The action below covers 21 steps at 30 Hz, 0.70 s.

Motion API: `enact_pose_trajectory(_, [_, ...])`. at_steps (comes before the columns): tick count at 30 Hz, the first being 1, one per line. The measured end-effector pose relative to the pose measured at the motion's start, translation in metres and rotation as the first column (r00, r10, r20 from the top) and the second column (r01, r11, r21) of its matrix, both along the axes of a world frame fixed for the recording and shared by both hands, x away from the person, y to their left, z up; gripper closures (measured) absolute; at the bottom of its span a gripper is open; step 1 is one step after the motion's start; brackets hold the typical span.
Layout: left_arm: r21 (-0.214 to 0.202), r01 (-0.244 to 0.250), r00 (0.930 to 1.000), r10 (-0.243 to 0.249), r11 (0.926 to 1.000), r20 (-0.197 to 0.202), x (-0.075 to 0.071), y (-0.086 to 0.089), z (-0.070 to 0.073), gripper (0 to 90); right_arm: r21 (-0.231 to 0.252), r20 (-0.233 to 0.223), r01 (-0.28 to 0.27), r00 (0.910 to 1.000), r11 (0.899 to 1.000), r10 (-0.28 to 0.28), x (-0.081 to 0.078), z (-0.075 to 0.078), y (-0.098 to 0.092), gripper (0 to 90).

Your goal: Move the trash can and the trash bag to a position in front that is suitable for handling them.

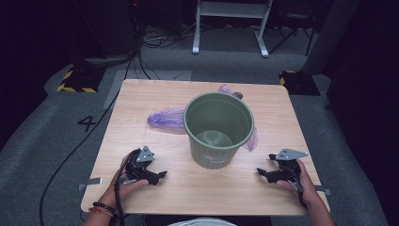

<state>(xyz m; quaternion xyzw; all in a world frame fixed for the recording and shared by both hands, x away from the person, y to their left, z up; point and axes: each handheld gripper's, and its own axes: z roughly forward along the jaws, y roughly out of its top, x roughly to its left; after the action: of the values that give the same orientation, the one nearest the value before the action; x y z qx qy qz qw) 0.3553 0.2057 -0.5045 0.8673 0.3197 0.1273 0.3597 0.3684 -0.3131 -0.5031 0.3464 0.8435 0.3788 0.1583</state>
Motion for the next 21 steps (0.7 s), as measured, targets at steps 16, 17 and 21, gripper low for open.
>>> enact_pose_trajectory(16, [0.000, -0.001, 1.0000, 0.001, 1.0000, 0.001, 0.000, 0.000, 0.000, 10.1, 0.072, 0.154, -0.045, 0.9875, 0.996, 0.033, -0.002, 0.037, 0.026, 22.5])
enact_pose_trajectory(17, [0.000, -0.001, 1.0000, 0.001, 1.0000, 0.000, 0.000, 0.000, 0.000, 10.1, 0.078, 0.156, -0.064, 0.9864, 0.995, 0.051, 0.000, 0.040, 0.032, 21.6])
enact_pose_trajectory(21, [0.000, -0.001, 1.0000, 0.001, 1.0000, 0.000, 0.000, 0.000, 0.000, 10.1, 0.086, 0.155, -0.093, 0.9847, 0.992, 0.079, 0.002, 0.041, 0.042, 20.4])
